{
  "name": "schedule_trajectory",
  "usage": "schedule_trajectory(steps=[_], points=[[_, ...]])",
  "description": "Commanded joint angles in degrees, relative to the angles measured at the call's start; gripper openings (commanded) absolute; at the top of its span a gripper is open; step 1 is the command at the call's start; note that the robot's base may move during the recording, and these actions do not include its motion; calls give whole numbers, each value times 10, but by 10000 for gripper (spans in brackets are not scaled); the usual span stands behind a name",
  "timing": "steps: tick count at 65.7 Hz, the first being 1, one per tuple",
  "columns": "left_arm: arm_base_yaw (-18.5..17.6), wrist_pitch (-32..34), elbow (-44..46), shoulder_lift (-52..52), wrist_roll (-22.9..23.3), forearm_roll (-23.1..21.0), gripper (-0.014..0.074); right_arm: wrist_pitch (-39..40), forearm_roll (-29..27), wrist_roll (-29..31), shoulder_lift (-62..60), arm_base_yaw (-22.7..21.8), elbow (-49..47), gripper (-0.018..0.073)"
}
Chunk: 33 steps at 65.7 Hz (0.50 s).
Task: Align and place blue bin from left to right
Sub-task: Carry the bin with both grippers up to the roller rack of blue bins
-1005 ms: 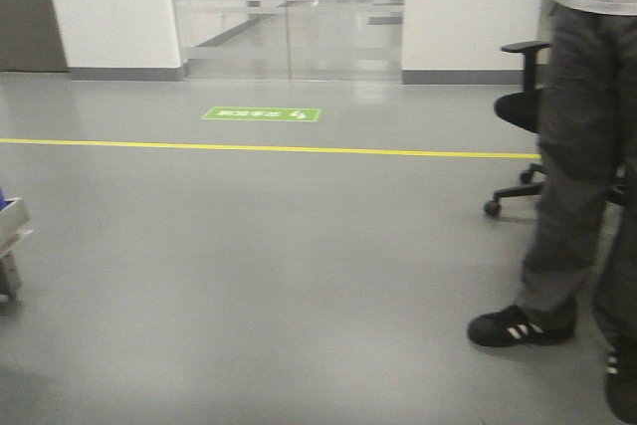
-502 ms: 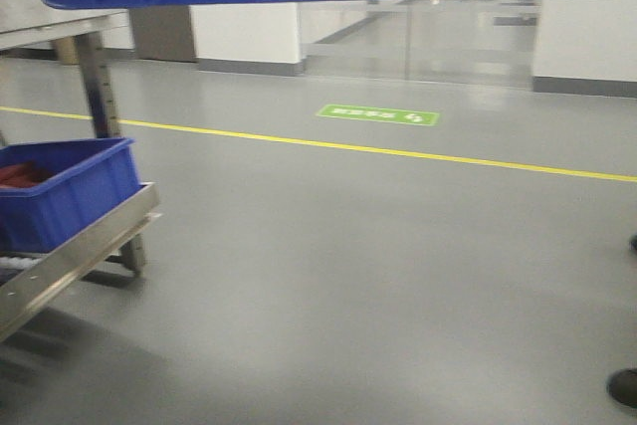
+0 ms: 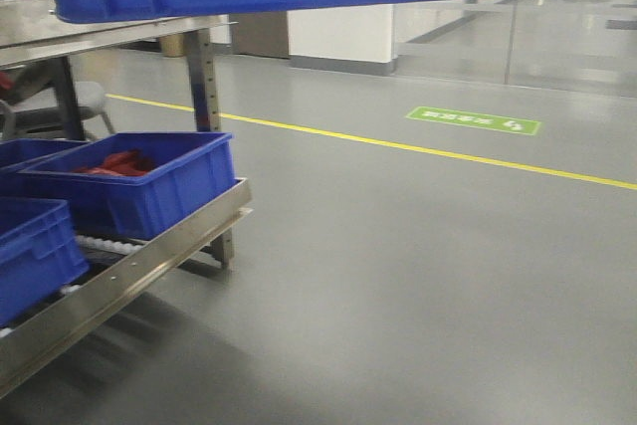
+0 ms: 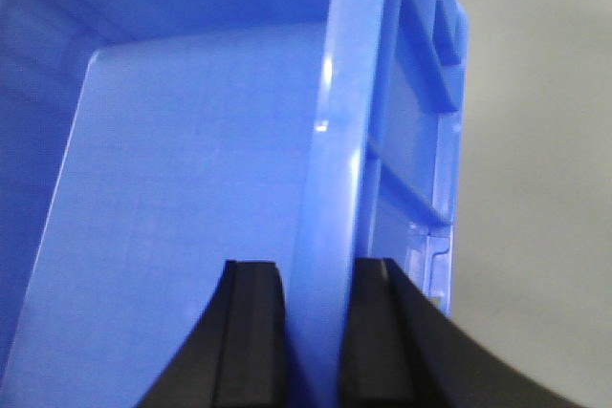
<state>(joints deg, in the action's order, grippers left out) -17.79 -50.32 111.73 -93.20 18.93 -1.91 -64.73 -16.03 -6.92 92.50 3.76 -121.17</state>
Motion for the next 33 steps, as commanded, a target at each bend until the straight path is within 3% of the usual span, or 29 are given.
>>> schedule_trajectory(steps=[1,33], points=[[-3,159,11,11,-2,-17,-111,39,-6,14,-11,0,-9,-71],[-3,159,11,11,-2,-17,-111,39,-6,14,-11,0,-9,-71]])
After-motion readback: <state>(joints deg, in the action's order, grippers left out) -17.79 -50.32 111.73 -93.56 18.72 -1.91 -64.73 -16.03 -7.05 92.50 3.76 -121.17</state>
